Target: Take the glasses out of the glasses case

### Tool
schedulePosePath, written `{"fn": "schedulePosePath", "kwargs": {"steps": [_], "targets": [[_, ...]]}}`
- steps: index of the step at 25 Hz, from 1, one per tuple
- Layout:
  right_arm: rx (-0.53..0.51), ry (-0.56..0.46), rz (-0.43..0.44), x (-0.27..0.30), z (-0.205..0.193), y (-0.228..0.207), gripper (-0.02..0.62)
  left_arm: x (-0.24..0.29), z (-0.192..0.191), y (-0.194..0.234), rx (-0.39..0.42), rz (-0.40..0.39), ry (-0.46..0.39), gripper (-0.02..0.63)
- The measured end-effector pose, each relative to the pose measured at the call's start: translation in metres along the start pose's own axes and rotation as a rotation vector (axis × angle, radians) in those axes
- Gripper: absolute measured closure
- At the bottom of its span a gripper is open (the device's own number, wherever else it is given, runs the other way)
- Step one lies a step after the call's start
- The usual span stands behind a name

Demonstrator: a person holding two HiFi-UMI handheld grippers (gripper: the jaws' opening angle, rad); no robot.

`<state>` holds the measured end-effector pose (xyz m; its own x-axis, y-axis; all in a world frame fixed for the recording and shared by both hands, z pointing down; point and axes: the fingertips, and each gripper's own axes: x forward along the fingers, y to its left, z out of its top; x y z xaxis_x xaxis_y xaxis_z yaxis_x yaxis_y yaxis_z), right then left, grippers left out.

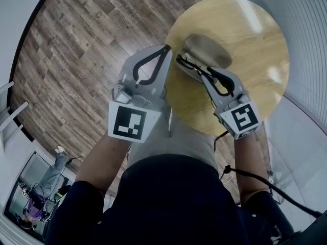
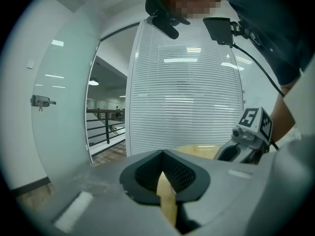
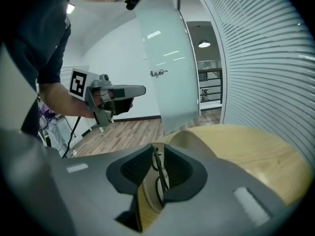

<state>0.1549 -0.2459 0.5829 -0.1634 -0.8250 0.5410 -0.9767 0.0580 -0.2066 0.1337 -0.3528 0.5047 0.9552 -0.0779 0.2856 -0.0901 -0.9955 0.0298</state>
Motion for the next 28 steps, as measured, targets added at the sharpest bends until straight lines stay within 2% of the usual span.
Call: {"fn": "schedulePosePath", "kwargs": {"steps": [4, 12, 28], "targets": [[-0.005, 0.046, 0.018, 0.013, -0.011, -0.002, 0.497, 0.003, -0.013, 0.004, -0.038, -0.001, 0.018, 0.6], [-0.025, 0.151, 0.032, 0.03, -0.036, -0.008, 0.489, 0.007, -0.028, 0.014, -0.062, 0.016, 0.043, 0.6], [-0.182, 0.319, 0.122, 0.05, -0.075, -0.009, 0.503, 0.014, -0.045, 0.027, -0.057, 0.06, 0.059, 0.6]]}}
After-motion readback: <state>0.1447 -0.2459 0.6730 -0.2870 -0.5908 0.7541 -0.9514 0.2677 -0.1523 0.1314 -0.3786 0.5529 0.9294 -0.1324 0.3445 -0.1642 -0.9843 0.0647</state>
